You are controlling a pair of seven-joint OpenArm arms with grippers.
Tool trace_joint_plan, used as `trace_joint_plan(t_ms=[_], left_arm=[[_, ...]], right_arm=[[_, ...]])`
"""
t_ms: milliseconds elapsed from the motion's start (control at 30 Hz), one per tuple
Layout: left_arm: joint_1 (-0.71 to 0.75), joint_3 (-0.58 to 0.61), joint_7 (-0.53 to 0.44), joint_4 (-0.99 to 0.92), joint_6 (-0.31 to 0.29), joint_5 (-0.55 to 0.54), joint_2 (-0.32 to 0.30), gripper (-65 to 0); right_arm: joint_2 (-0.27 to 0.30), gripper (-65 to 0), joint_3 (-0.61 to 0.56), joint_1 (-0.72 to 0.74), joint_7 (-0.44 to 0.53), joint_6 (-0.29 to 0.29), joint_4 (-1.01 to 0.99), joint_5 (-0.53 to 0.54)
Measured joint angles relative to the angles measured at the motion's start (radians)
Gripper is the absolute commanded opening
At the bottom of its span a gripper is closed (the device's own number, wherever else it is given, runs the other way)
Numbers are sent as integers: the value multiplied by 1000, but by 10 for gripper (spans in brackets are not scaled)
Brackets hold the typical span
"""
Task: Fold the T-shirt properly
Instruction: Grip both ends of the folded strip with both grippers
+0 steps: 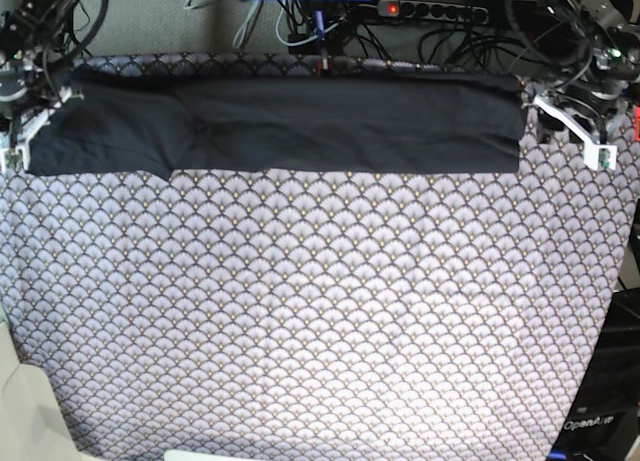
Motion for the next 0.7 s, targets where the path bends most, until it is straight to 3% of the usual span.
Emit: trace_joint_plan(t_ms=[200,433,700], left_arm=[[-9,-42,5,-5,-3,3,8,-302],[-24,-36,5,-34,-3,-1,10,-302],[-37,-33,10,-37,-1,-1,51,-302]], right_arm=[[-10,-650,-8,69,9,-1,-24,1],[15,-650,-10,105,6,0,-213,-5],[48,-650,-8,129,26,0,-322,-9]])
